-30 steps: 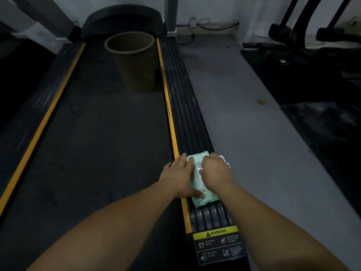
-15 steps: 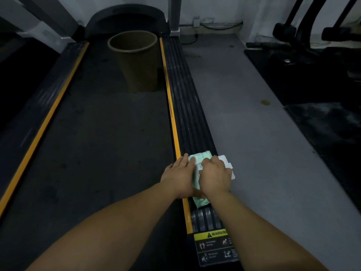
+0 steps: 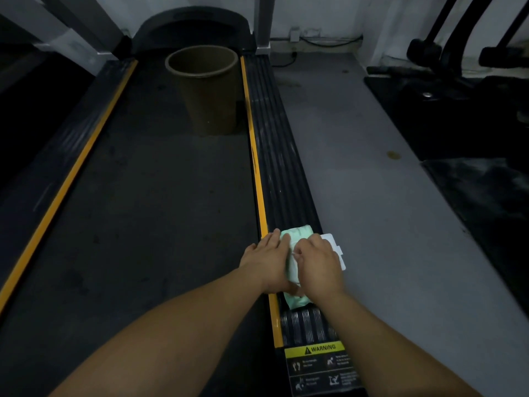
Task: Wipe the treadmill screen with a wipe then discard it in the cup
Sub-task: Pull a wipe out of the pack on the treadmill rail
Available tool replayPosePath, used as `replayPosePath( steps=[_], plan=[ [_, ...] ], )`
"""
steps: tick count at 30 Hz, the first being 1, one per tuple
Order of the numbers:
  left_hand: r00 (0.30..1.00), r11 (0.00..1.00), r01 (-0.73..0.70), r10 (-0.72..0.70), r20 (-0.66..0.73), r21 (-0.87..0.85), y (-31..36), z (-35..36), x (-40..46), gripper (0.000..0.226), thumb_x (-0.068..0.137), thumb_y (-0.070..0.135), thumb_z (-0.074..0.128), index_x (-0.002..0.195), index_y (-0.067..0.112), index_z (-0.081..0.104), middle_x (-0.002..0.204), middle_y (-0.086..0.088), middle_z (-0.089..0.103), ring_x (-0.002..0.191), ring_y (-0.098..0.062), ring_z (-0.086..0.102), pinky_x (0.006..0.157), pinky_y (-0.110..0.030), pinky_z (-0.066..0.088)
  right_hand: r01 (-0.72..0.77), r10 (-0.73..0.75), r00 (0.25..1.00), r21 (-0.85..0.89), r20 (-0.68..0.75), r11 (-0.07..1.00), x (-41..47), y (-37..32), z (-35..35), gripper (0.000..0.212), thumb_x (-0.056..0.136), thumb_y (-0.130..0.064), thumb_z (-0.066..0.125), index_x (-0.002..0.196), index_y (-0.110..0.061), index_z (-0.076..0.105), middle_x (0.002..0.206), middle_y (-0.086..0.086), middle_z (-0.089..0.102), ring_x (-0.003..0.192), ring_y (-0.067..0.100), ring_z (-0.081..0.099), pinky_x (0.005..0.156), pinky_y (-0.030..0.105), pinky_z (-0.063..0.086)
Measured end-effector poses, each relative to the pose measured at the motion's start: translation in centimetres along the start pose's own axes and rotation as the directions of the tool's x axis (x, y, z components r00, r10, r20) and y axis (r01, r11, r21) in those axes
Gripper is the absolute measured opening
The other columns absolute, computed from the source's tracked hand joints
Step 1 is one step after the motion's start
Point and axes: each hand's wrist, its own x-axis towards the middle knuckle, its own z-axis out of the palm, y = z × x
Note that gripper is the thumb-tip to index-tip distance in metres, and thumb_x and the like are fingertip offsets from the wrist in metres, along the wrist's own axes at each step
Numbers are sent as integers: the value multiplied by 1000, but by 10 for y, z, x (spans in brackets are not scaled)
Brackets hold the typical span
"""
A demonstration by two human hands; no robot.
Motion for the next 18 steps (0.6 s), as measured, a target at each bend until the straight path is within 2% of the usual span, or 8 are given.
replayPosePath(
  steps=[1,4,8,12,14,16,18],
  plan=[
    [1000,1000,0,0,7,2,0,-1,0,137,72,71,79,166,20,-6,175,-6,-12,161,-21,-6,129,-51,10,20,-16,998,73,-61,997,-1,5,3,8,92,-16,72,92,-19,65,102,-2,58,96,22,55,79,37,49],
    [1000,1000,-4,4,21,13,0,-1,1,138,72,73,78,166,20,-8,175,-6,-14,161,-22,-7,129,-52,10,111,-88,987,172,-135,979,-9,17,5,18,96,-11,67,82,-20,60,87,-6,59,87,18,49,73,31,39],
    [1000,1000,-2,1,27,28,-2,-1,3,140,71,76,78,165,20,-10,175,-5,-14,161,-21,-8,129,-52,10,251,-230,961,133,-155,959,-32,33,3,15,95,-12,61,83,-21,59,84,-10,56,86,13,43,71,29,38],
    [1000,999,-1,0,20,32,-2,1,3,141,69,77,77,165,20,-9,175,-4,-15,161,-21,-7,129,-52,11,330,-318,937,68,-145,941,-43,46,-1,20,90,-13,75,82,-22,59,82,-10,58,85,12,43,68,30,45],
    [1000,1000,0,-1,14,24,-3,1,4,140,70,77,77,165,21,-9,175,-4,-15,161,-21,-7,129,-52,11,239,-223,965,112,-139,965,-42,37,-8,15,94,-22,72,84,-21,62,80,-7,63,83,14,50,67,34,48],
    [1000,1000,1,-1,22,19,-3,1,3,140,71,76,77,165,20,-10,175,-4,-16,161,-21,-8,129,-52,11,81,-56,989,187,-136,979,-32,22,-13,13,100,-32,64,98,-19,63,85,-1,70,83,20,60,67,36,46],
    [1000,1000,-1,0,25,20,-2,0,2,139,72,75,77,165,20,-9,175,-5,-16,161,-22,-8,129,-52,11,-22,28,998,90,-64,996,-17,11,-17,23,102,-39,58,115,-20,61,96,2,74,90,22,66,70,33,46]
  ],
)
